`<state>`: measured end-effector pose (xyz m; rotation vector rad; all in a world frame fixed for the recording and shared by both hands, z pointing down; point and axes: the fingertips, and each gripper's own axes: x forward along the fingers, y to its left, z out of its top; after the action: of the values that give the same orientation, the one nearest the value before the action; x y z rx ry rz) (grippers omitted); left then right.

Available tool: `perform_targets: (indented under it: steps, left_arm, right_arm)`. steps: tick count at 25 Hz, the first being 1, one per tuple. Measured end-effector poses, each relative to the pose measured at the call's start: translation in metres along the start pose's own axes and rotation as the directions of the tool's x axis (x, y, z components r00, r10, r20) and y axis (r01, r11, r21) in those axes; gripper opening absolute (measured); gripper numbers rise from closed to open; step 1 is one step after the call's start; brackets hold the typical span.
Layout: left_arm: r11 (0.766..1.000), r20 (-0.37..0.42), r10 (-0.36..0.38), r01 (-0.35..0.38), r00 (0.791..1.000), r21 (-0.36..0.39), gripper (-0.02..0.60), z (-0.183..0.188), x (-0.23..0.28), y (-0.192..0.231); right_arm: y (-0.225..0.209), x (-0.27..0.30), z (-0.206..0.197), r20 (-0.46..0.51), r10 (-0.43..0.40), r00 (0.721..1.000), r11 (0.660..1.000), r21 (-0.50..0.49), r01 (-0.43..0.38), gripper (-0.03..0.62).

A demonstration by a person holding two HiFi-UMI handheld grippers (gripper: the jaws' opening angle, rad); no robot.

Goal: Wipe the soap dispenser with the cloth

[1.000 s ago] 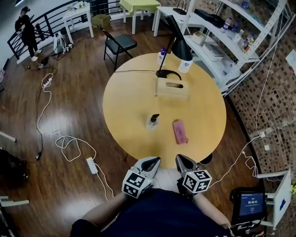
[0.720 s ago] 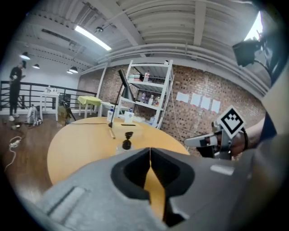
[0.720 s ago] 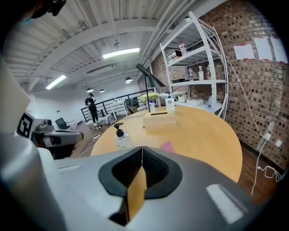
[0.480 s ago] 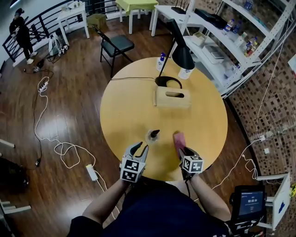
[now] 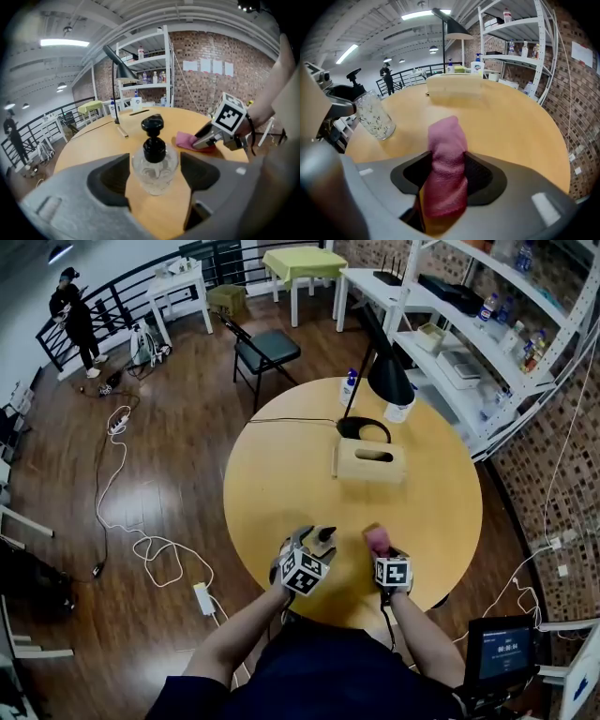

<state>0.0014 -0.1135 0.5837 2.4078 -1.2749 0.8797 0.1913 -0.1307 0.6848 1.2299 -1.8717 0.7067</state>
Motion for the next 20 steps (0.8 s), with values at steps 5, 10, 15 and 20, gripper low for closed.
perform_targets:
  steps: [5, 10, 15, 20]
  left_arm:
    - [1.0, -0.013, -0.01, 0.01, 1.0, 0.014, 0.353, -0.002, 0.009, -0.003]
    - [1.0, 0.024, -0.013, 0.013, 1.0, 0.011, 0.353, 0.008, 0.005, 0.008]
    - [0.998, 0.023, -0.059, 0.058, 0.998, 0.035, 0.353, 0.018, -0.011, -0.016]
    - [0.993, 0.052, -0.099, 0.095, 0.994, 0.075, 0.353, 0.01, -0.014, -0.039]
  right_arm:
    - [0.012, -0.009, -0.007, -0.031, 0.079, 0.996, 0.995, -0.051, -0.081, 0.105]
    - [0.029, -0.034, 0.021, 0.068, 0.187, 0.98, 0.979, 0.074, -0.192, 0.087]
    - [0.057, -0.116, 0.059, 0.23, 0.317, 0.92, 0.919, 0.163, -0.358, 0.087]
    - [0.091, -0.175, 0.117, 0.355, 0.39, 0.85, 0.906, 0.017, -0.422, 0.089]
